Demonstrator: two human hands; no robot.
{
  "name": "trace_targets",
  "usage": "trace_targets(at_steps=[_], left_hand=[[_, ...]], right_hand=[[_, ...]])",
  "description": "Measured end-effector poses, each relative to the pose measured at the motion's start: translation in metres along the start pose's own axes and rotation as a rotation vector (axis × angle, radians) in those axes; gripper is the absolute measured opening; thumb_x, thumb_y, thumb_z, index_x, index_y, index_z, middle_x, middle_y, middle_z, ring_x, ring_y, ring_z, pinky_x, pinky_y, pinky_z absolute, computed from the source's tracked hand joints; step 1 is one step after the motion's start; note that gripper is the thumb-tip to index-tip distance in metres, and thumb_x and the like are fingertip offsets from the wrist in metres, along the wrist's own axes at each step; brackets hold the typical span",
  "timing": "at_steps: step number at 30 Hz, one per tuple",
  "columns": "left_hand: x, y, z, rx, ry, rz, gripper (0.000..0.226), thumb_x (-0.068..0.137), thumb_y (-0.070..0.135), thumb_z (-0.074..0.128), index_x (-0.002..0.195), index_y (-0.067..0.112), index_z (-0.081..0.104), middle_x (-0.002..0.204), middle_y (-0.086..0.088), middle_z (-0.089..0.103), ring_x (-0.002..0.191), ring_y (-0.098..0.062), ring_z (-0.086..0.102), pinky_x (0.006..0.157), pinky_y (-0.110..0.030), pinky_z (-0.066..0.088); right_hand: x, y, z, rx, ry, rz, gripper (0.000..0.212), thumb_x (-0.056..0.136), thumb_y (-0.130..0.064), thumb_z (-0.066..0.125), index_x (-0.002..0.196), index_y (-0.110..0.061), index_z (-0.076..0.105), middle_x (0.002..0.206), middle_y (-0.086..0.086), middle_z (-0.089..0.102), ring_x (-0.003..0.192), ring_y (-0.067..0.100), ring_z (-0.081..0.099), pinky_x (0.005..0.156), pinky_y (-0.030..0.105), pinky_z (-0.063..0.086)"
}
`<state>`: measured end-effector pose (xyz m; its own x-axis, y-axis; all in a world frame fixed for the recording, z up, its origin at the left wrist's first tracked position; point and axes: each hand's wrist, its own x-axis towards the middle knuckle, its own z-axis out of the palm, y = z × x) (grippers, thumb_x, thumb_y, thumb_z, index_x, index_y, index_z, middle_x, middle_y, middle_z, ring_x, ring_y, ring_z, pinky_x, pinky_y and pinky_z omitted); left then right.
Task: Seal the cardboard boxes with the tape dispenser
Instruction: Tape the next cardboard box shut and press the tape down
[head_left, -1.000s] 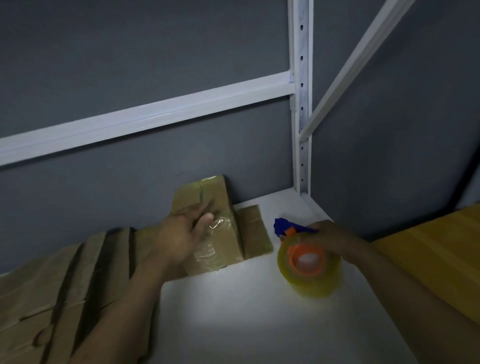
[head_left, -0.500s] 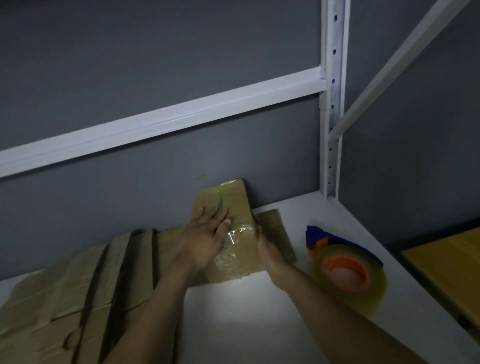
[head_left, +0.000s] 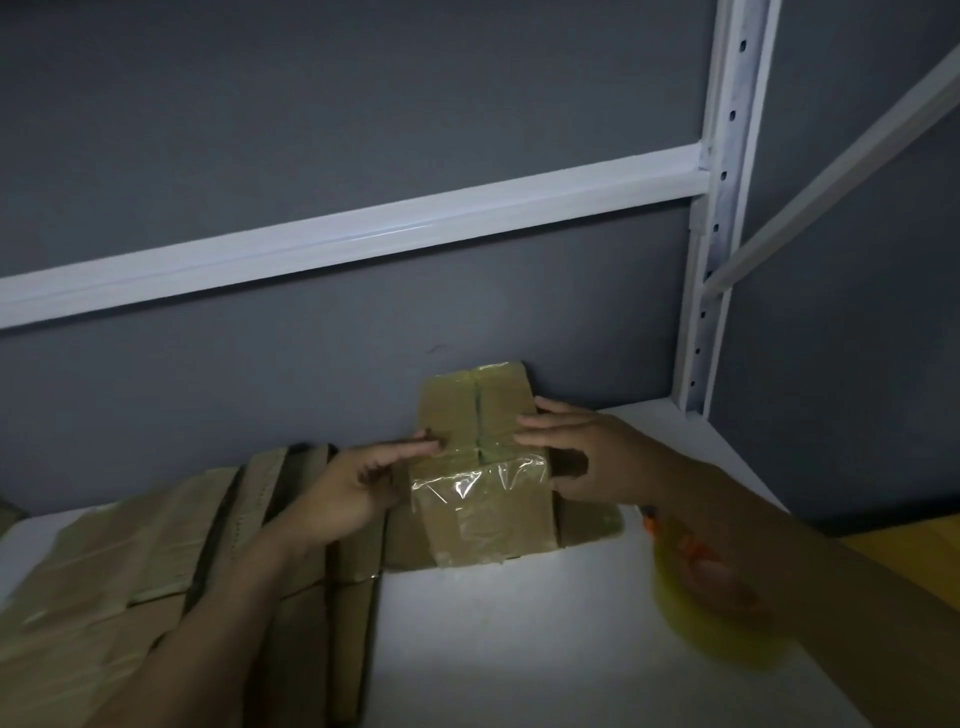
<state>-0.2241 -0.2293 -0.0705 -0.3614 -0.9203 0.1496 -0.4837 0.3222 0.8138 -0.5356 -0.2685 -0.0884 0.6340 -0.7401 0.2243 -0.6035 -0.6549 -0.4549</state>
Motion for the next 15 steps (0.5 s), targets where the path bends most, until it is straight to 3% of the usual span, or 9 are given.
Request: trace_targets(at_steps=[3, 6, 9, 11, 13, 15], left_hand=[[0.003, -0.008, -0.008, 0.237, -0.063, 0.1, 0.07, 0.076, -0.001, 0.077, 0.122, 0.047, 0.059, 0.132, 0.028, 0.055, 0.131, 0.005, 0.043, 0.112, -0.013, 0.027], [0.008, -0.015, -0.002, 0.236, 0.044, 0.147, 0.058, 0.067, 0.006, 0.085, 0.115, 0.034, 0.068, 0.125, 0.029, 0.059, 0.124, 0.003, 0.051, 0.11, -0.017, 0.033], [0.007, -0.018, 0.01, 0.231, 0.143, 0.165, 0.048, 0.065, 0.011, 0.088, 0.106, 0.028, 0.07, 0.123, 0.027, 0.061, 0.118, 0.004, 0.055, 0.104, -0.012, 0.036], [0.006, -0.016, 0.023, 0.32, 0.247, 0.179, 0.041, 0.064, 0.02, 0.09, 0.099, 0.025, 0.069, 0.115, 0.028, 0.062, 0.113, 0.007, 0.053, 0.098, -0.007, 0.036], [0.007, -0.016, 0.033, 0.457, 0.304, 0.216, 0.05, 0.058, 0.042, 0.088, 0.098, 0.021, 0.066, 0.112, 0.033, 0.056, 0.108, 0.01, 0.05, 0.091, -0.003, 0.033], [0.01, -0.015, 0.036, 0.531, 0.287, 0.215, 0.067, 0.049, 0.062, 0.079, 0.1, 0.023, 0.061, 0.114, 0.028, 0.052, 0.105, 0.009, 0.046, 0.089, -0.003, 0.031]], right_hand=[[0.006, 0.0, 0.001, -0.047, 0.013, -0.019, 0.058, 0.086, -0.033, 0.066, 0.14, -0.033, 0.043, 0.144, -0.028, 0.023, 0.14, -0.01, 0.007, 0.114, 0.021, 0.014], [0.009, -0.003, 0.013, -0.066, 0.092, 0.003, 0.058, 0.085, -0.035, 0.069, 0.139, -0.028, 0.047, 0.149, -0.019, 0.028, 0.133, -0.011, 0.017, 0.109, 0.014, 0.02], [0.012, -0.005, 0.027, -0.06, 0.176, 0.008, 0.06, 0.082, -0.043, 0.07, 0.135, -0.022, 0.051, 0.15, -0.01, 0.035, 0.132, -0.004, 0.028, 0.11, 0.029, 0.035], [0.012, -0.004, 0.029, -0.058, 0.164, 0.01, 0.068, 0.075, -0.048, 0.074, 0.134, -0.022, 0.051, 0.146, -0.012, 0.036, 0.133, 0.002, 0.033, 0.108, 0.031, 0.037], [0.01, -0.005, 0.023, -0.061, 0.119, 0.041, 0.073, 0.069, -0.056, 0.075, 0.13, -0.025, 0.051, 0.137, -0.022, 0.034, 0.128, -0.002, 0.033, 0.102, 0.022, 0.035], [0.015, -0.012, 0.016, -0.007, 0.148, 0.046, 0.055, 0.074, -0.062, 0.064, 0.115, -0.026, 0.058, 0.122, -0.025, 0.041, 0.117, -0.002, 0.043, 0.093, 0.019, 0.037]])
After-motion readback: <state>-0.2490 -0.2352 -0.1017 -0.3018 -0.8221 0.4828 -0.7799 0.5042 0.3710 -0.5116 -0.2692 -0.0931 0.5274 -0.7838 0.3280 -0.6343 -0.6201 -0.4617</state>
